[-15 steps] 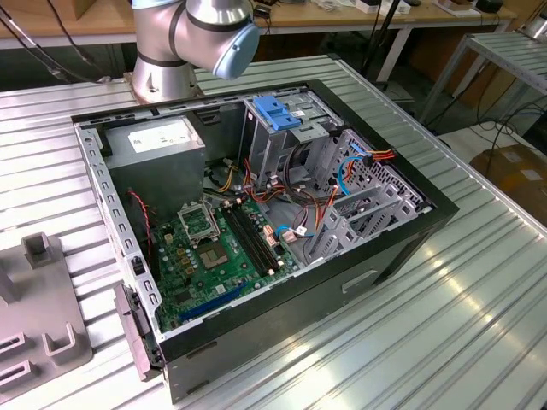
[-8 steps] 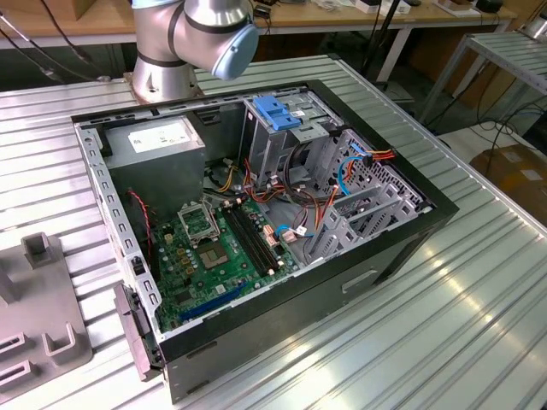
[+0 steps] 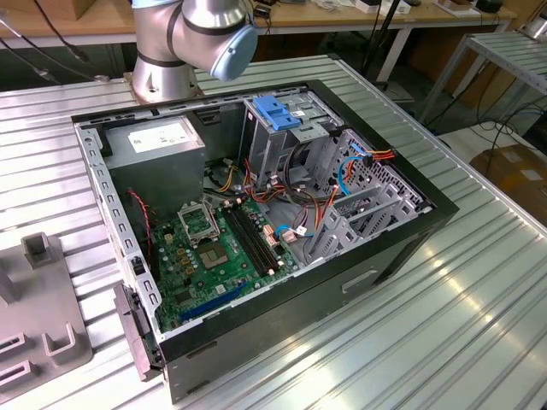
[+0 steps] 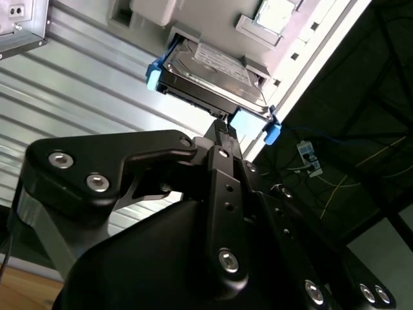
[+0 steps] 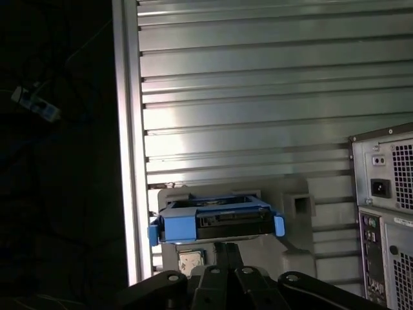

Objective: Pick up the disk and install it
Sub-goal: 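Reach for the disk, then pick up the disk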

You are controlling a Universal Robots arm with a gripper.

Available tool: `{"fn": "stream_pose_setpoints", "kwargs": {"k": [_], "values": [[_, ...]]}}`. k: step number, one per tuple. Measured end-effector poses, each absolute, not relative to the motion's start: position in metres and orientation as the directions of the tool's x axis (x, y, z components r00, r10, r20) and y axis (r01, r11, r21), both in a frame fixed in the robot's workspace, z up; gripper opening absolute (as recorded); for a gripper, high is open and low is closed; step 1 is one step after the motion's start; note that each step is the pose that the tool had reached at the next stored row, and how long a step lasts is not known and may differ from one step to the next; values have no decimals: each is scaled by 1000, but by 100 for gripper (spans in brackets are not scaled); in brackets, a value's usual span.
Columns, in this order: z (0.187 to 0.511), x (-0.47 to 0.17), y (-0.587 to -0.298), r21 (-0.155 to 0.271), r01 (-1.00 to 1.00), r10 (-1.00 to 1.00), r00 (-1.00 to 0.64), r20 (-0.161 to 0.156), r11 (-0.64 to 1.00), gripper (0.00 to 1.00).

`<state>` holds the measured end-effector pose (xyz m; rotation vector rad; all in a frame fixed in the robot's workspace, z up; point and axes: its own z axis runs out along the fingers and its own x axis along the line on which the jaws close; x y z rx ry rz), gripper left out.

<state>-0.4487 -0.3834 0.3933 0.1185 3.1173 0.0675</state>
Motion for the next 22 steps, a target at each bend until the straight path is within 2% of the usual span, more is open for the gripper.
{"fn": "stream_pose_setpoints", "kwargs": {"k": [22], "values": [[393,-465,-381,44,71,72,-997,-20,997,10]]}}
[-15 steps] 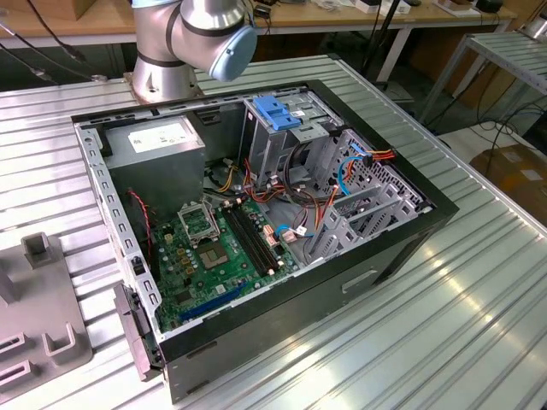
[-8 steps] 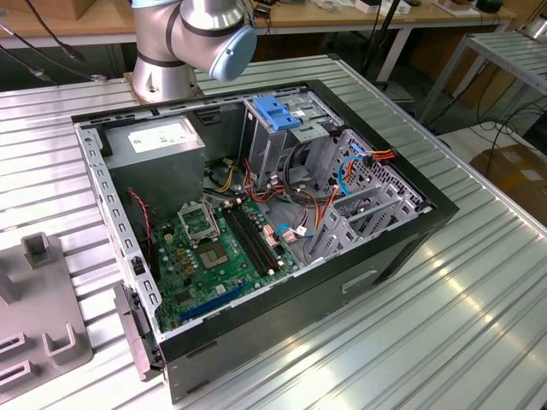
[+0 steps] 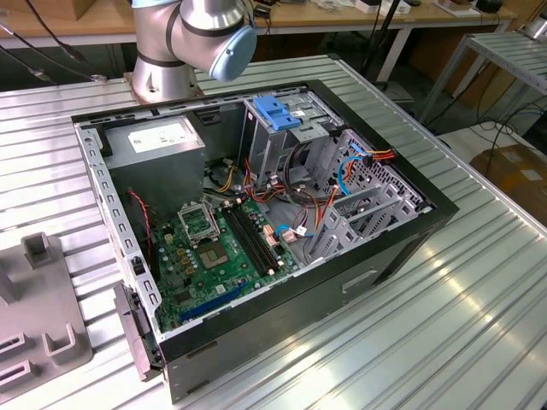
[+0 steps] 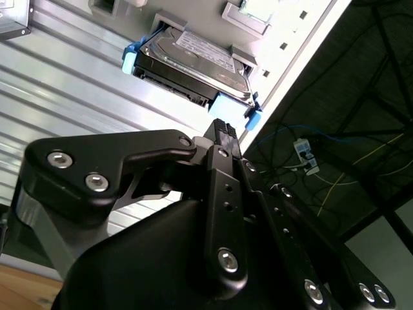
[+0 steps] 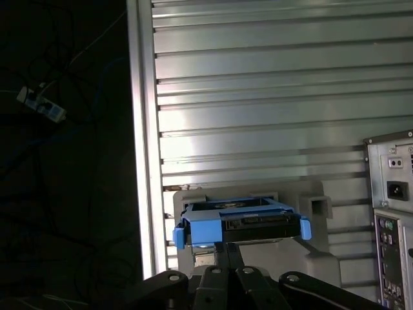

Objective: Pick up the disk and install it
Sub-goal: 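Pick up the disk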

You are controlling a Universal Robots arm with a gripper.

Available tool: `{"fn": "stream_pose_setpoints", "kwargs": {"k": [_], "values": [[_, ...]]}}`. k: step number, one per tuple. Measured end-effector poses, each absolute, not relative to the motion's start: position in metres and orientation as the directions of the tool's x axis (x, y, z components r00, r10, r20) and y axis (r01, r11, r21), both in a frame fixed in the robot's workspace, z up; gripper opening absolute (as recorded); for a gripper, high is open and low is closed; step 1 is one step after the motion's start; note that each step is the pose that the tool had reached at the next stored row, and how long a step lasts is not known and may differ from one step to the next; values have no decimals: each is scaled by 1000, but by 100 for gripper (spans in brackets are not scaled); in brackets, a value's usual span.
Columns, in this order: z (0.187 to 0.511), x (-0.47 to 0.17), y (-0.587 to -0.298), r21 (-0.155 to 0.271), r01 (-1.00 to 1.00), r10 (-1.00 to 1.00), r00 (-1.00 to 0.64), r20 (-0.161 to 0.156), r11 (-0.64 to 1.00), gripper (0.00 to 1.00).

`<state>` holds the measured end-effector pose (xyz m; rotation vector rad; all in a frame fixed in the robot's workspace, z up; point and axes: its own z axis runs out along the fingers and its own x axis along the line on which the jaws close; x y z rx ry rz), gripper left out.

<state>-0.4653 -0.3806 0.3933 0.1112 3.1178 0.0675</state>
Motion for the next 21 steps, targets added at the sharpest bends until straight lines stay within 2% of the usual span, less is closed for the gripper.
{"fn": "stream_pose_setpoints", "kwargs": {"k": [8,21], "values": [[393,-465,-381,44,-23,-22,-1000,-20,999,10],[393,-465,-381,44,-321,-320,-947,-20,946,10]]}}
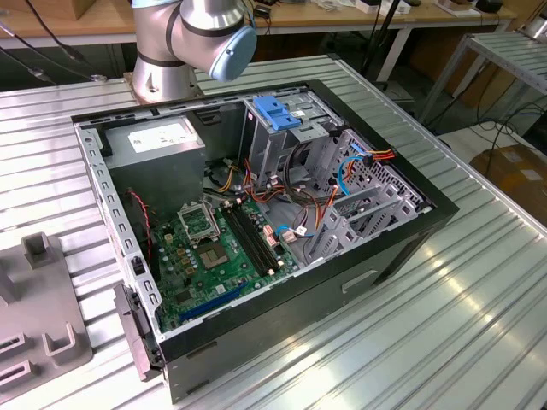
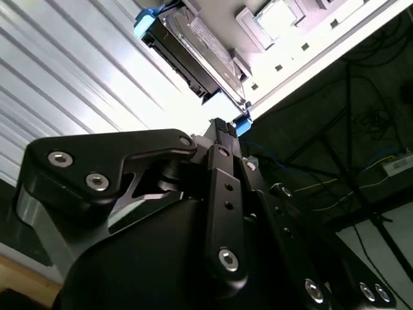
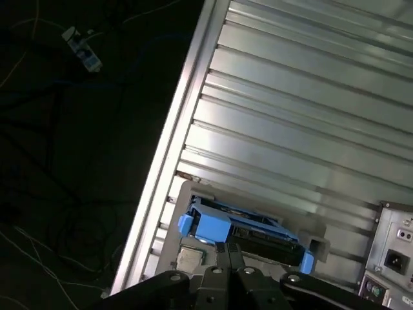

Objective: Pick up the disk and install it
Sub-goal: 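Pick up the disk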

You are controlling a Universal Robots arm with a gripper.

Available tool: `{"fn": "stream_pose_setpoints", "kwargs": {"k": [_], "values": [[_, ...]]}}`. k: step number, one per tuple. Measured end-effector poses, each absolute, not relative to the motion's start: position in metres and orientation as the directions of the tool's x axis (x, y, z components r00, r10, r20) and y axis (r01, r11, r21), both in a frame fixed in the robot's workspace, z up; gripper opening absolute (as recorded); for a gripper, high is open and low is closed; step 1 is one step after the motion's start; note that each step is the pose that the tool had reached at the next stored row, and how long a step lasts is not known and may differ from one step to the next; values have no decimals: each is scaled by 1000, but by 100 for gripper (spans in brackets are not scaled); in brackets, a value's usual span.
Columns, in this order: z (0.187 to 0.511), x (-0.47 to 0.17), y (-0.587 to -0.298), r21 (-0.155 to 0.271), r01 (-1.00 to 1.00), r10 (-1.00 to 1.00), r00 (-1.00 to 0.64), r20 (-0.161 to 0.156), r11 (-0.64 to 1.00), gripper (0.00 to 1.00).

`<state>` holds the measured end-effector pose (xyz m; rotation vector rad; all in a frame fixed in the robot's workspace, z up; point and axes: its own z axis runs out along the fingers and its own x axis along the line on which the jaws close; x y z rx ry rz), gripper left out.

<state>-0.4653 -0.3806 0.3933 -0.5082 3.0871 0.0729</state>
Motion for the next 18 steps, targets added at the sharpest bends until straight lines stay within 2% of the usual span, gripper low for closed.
{"fn": "stream_pose_setpoints", "kwargs": {"k": [18], "values": [[393,-465,-381,44,-650,-650,-760,-20,759,10]]}}
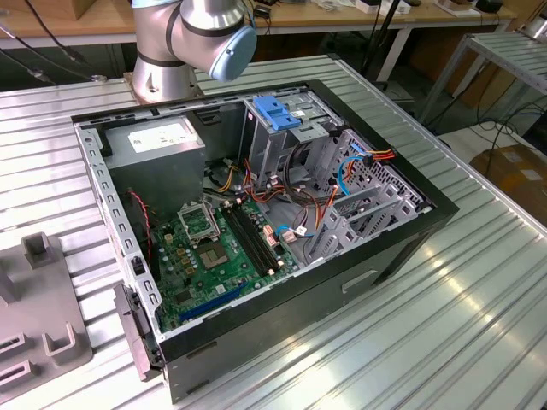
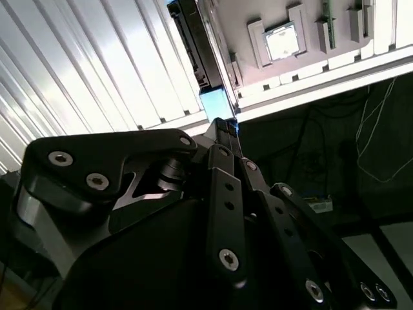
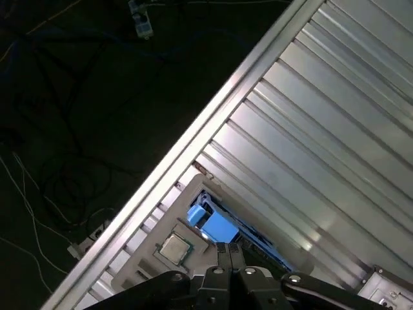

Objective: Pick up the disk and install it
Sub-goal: 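Pick up the disk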

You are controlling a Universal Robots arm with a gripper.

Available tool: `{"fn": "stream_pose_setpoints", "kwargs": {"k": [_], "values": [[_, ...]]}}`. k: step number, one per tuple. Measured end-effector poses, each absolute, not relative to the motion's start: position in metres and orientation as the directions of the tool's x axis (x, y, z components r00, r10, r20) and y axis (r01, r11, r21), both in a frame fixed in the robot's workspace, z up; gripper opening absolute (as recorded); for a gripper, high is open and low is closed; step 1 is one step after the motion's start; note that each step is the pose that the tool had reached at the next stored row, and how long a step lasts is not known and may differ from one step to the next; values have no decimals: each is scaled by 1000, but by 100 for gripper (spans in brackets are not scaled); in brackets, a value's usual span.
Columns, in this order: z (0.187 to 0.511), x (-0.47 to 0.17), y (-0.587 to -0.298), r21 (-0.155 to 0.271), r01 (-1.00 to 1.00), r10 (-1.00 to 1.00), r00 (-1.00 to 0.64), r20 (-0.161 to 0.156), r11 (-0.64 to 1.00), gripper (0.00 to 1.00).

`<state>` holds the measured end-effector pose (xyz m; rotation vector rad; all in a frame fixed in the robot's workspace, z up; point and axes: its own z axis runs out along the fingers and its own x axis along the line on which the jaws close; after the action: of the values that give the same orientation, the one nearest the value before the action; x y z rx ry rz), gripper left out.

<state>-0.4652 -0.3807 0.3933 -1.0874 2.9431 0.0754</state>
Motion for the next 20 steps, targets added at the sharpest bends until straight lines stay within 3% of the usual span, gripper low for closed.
{"fn": "stream_pose_setpoints", "kwargs": {"k": [20], "values": [[393,-465,-381,44,-893,-893,-450,-20,449,10]]}}
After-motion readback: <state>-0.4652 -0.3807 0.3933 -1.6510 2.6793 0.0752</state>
